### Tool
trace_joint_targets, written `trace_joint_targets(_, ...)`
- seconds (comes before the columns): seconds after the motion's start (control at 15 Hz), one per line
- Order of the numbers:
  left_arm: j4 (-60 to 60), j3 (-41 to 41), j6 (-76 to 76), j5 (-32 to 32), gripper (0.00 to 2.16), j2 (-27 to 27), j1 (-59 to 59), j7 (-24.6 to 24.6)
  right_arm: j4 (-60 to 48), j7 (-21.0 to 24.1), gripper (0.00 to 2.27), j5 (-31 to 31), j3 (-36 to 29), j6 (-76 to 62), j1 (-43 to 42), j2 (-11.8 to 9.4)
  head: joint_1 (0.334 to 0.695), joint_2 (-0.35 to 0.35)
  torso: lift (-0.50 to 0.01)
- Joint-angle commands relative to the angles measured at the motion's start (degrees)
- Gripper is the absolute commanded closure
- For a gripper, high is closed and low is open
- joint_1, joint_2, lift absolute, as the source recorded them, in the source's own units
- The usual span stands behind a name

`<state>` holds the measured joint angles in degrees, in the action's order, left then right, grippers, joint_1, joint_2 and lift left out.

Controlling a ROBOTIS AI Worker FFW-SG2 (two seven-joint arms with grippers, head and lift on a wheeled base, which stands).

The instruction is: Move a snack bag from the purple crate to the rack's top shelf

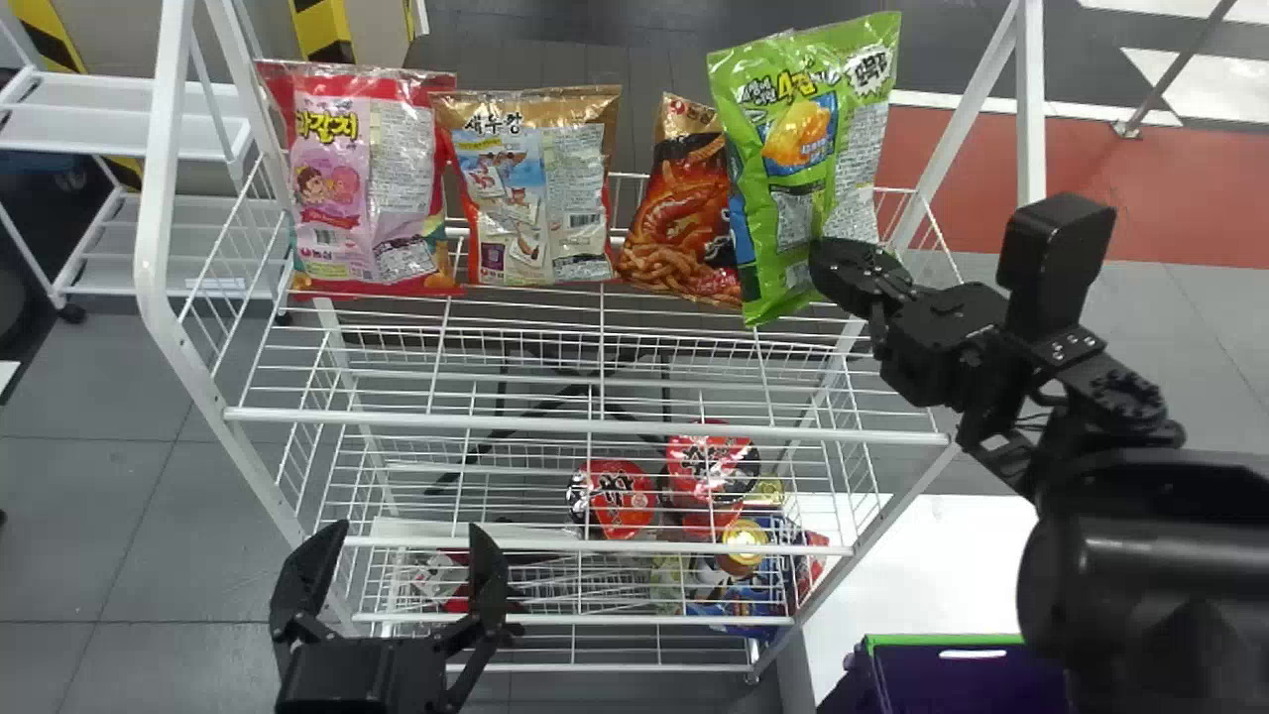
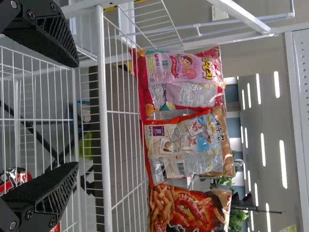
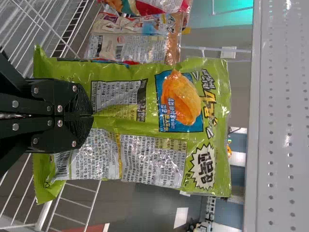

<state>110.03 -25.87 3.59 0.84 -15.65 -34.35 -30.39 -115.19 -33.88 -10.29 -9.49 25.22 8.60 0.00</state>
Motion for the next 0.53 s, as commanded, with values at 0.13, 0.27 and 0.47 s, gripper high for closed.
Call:
trace_joint_targets(0.13,-0.5,0.1,0.1,-0.1,0.09,0.0,0.2,0.1,7.3,6.0,2.25,2.1,0.0,-15.6,1.3,0.1,0.695,-0.123,0.001)
trace_joint_targets(0.27,-0.7,0.1,0.7,-0.1,0.09,-0.1,0.2,0.0,10.7,8.0,2.25,3.3,-0.4,-20.2,1.2,0.1,0.695,-0.128,0.001)
trace_joint_targets(0.47,-0.7,-0.1,0.7,-0.1,0.09,0.0,0.2,0.0,15.7,10.9,2.25,3.8,-1.0,-26.5,0.5,0.1,0.695,-0.141,0.001)
